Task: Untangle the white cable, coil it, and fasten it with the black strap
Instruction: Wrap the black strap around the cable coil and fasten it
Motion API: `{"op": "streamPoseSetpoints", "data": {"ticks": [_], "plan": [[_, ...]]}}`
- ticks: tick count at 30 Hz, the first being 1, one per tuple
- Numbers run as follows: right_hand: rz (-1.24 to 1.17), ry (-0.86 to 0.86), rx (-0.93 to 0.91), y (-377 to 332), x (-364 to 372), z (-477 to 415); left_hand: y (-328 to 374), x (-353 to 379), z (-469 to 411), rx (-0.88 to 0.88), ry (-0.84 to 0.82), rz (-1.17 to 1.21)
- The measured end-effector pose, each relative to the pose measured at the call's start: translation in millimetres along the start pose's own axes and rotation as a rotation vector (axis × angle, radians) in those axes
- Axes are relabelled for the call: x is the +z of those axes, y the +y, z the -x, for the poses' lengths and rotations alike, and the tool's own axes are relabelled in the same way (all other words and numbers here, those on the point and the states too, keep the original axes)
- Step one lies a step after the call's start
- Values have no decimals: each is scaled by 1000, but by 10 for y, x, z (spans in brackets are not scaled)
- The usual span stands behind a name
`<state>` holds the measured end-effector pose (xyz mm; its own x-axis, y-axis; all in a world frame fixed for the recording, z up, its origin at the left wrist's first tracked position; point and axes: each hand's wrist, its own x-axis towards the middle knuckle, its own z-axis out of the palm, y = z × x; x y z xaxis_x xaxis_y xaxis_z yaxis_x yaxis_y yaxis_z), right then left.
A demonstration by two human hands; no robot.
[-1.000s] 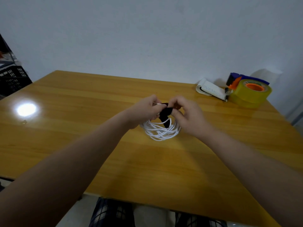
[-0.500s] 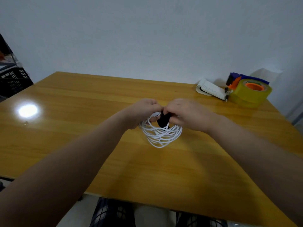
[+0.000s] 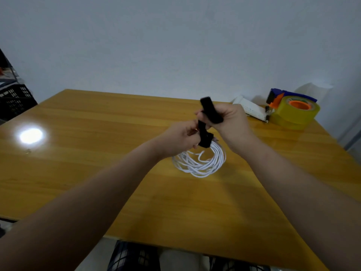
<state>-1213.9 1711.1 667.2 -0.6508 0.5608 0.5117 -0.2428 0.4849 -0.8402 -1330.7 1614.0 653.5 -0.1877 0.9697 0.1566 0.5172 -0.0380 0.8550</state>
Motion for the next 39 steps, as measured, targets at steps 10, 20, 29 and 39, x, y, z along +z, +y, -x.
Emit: {"op": "streamPoseSetpoints", "data": {"ticks": [10,20,29,39], "plan": [[-217,36,527,149,-36,-38,117,1,50,208,21,-292],[-220,-119,714,162,-90,-13,29,-7,-14,189,-23,-439],[261,3,190,203,-89,179,-267,-74,-136,4,194,-403],[885,-74,-98,394,93,421,-92,2,-192,-150,257,-227]]}}
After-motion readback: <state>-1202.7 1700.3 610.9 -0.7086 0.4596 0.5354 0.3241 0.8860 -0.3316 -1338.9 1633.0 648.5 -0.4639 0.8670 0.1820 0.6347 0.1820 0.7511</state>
